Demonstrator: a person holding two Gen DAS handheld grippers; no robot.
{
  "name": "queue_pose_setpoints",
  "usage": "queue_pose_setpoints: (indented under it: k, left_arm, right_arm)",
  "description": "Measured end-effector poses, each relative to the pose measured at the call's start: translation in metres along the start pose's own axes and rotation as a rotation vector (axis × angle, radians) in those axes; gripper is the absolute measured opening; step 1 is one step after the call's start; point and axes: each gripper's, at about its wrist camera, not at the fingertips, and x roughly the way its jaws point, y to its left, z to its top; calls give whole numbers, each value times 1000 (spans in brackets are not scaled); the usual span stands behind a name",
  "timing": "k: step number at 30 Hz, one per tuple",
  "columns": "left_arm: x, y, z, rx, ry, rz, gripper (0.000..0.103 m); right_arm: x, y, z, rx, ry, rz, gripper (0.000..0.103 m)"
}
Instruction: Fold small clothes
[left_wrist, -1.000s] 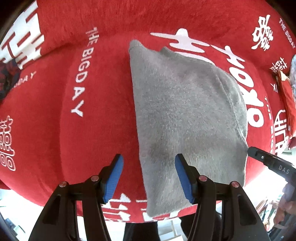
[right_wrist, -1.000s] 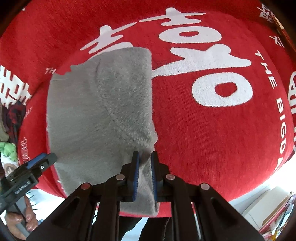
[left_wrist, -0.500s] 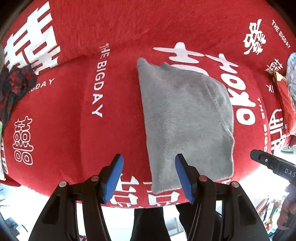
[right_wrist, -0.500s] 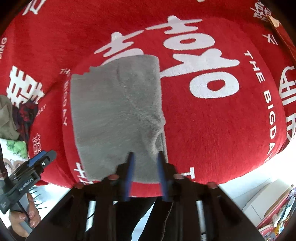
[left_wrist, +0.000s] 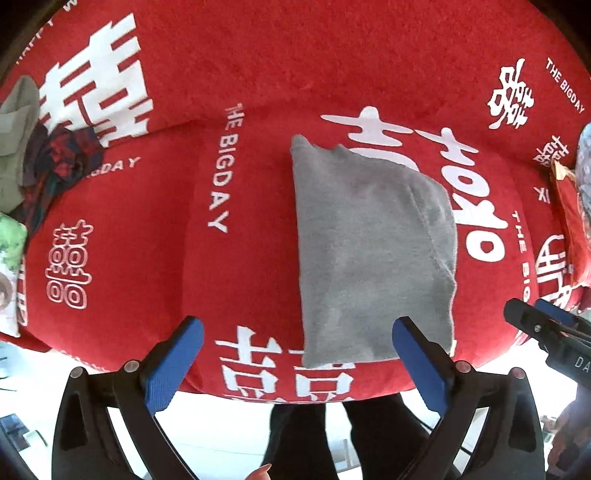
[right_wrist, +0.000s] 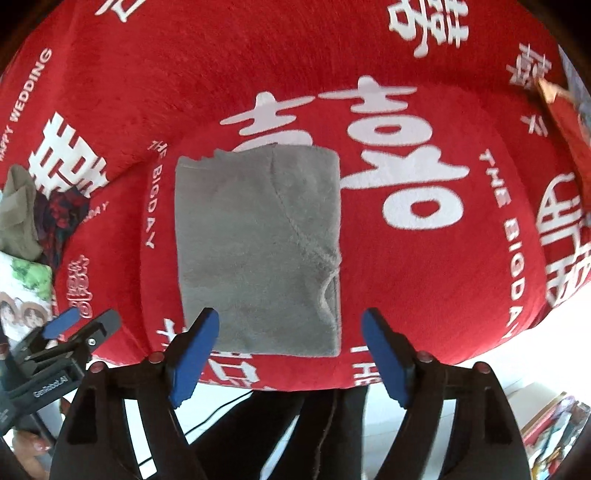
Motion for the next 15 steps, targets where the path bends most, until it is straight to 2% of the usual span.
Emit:
queue_pose_setpoints:
  k: [3,6,15]
  left_arm:
    - [-6,0,-1,13,-25,45,102]
    - [-14,-2,-2,29,-46,82,102]
    - [-25,-2,-3,13,-24,54,102]
  right_arm:
    - [-4,4,0,-14,-4,-36,94]
    - [-10,7,-1,-28,-19,-54,94]
    - [-18,14,-6,-25,-17,-55,94]
